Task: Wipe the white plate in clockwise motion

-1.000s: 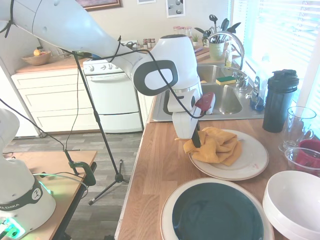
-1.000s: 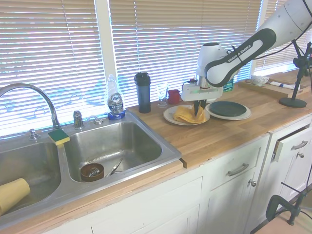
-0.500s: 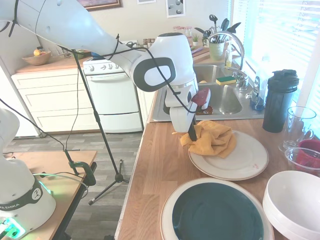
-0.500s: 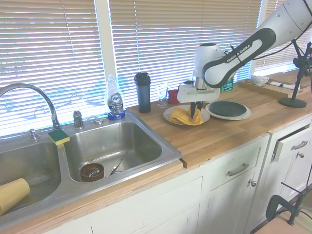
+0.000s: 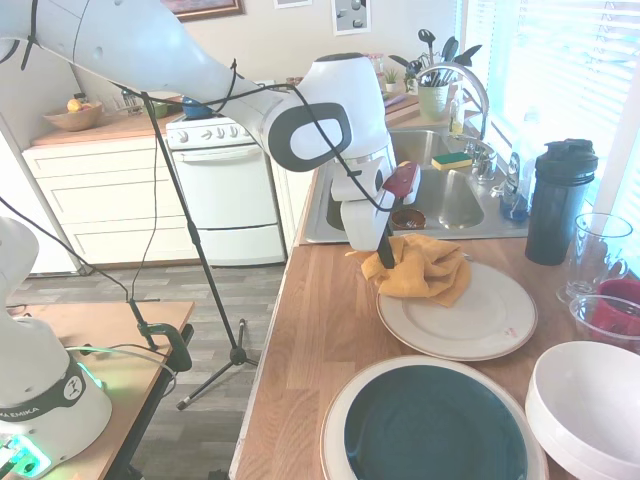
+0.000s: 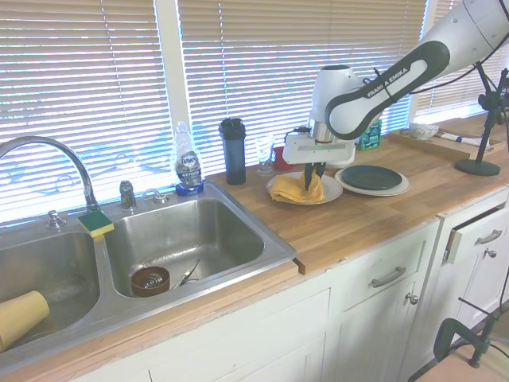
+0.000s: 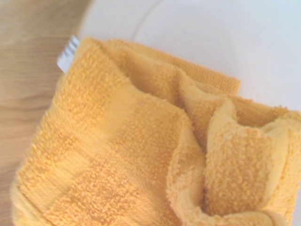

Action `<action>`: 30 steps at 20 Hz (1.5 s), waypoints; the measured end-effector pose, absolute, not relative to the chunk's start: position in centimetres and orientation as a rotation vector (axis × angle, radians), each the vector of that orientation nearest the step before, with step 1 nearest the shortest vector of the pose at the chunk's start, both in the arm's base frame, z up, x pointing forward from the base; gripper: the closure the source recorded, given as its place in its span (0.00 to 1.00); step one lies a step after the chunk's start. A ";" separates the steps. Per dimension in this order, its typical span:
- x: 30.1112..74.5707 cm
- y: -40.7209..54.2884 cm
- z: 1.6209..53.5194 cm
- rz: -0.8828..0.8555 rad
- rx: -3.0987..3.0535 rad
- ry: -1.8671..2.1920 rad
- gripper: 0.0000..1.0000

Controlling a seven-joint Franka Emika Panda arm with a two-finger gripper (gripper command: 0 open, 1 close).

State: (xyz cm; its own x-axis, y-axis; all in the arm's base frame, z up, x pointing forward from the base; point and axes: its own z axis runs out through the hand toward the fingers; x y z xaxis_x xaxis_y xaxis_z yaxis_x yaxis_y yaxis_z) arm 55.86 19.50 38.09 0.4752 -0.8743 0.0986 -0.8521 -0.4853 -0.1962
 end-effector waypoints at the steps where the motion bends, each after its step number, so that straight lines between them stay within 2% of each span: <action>1: 55.9 19.8 38.4 -0.283 -2.589 1.520 1.00; 8: 54.3 24.4 39.7 -0.259 -2.611 1.442 1.00; 15: 50.9 28.5 37.6 -0.188 -2.652 1.412 1.00; 24: 47.5 27.6 35.5 -0.168 -2.656 1.416 1.00; 25: 47.2 27.3 35.1 -0.176 -2.661 1.410 0.00; 30: 46.0 26.4 34.1 -0.188 -2.694 1.376 0.00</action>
